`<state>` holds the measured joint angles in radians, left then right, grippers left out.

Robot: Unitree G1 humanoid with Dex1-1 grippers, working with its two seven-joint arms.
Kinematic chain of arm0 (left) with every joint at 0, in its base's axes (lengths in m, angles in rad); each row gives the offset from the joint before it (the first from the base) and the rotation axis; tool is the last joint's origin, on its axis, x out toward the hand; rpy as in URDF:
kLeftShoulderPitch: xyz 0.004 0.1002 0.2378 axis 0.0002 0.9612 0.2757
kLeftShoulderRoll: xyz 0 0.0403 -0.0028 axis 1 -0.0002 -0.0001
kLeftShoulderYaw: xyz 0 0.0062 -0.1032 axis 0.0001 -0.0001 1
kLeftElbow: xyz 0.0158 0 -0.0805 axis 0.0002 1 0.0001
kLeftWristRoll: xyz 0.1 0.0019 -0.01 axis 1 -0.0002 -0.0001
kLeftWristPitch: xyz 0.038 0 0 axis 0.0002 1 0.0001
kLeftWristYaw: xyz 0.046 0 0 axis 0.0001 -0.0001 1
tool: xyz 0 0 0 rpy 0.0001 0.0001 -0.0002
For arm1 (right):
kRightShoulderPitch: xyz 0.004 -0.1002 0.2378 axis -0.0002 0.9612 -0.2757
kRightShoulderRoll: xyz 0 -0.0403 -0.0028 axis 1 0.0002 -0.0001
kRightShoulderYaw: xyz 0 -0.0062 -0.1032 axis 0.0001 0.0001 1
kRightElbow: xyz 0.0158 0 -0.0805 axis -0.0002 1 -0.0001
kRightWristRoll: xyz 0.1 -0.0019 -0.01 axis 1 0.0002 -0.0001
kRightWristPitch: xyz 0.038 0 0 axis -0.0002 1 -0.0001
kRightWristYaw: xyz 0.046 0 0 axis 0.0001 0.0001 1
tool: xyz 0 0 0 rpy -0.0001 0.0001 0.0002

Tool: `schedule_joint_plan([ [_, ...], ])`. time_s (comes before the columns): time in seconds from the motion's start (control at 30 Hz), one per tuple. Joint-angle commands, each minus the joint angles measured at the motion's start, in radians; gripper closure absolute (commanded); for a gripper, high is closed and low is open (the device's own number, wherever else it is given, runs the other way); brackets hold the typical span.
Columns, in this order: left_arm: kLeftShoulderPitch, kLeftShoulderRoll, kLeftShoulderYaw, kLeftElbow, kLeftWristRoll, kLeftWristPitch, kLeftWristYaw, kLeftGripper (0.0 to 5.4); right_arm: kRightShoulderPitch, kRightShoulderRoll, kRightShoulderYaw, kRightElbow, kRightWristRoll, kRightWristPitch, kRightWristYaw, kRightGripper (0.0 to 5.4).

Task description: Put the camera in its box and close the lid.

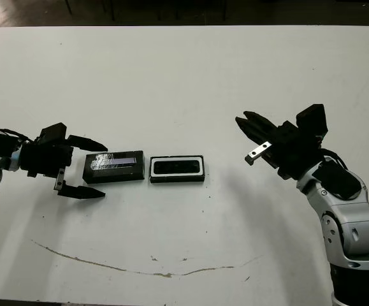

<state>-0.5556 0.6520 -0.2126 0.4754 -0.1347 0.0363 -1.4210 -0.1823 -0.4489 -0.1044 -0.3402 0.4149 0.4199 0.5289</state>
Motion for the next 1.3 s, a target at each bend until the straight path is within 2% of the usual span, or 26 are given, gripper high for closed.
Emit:
schedule_joint_plan([
  [0.03,0.029,0.021,-0.004,-0.011,0.016,0.043,0.01,1.11,0.015,-0.004,-0.004,0.011,0.003,0.018,-0.001,5.4],
  [0.37,0.039,0.02,0.034,0.005,-0.049,0.102,-0.015,3.43,0.014,-0.005,0.007,0.024,-0.017,-0.003,0.006,5.4],
  [0.47,0.038,0.025,0.037,0.005,-0.05,0.126,-0.014,3.78,0.012,0.0,0.006,0.034,-0.007,0.003,0.009,5.4],
  [0.53,0.039,0.029,0.037,0.0,-0.046,0.136,-0.009,3.86,0.013,-0.002,0.008,0.037,-0.01,0.002,0.009,5.4],
  [0.9,0.074,0.043,0.114,-0.086,-0.138,0.198,-0.025,3.86,0.02,0.001,0.012,0.051,-0.023,-0.021,0.018,5.4],
  [1.1,0.134,0.035,0.191,-0.269,-0.181,0.214,0.088,3.86,0.012,0.011,0.006,0.081,-0.012,-0.043,0.034,5.4],
  [1.23,0.148,0.008,0.176,-0.396,-0.228,0.331,0.155,3.86,0.008,0.018,-0.002,0.102,-0.01,-0.088,0.047,5.4],
  [1.3,0.146,-0.021,0.165,-0.421,-0.251,0.339,0.165,3.86,0.007,0.015,-0.004,0.099,-0.014,-0.094,0.043,5.4],
])
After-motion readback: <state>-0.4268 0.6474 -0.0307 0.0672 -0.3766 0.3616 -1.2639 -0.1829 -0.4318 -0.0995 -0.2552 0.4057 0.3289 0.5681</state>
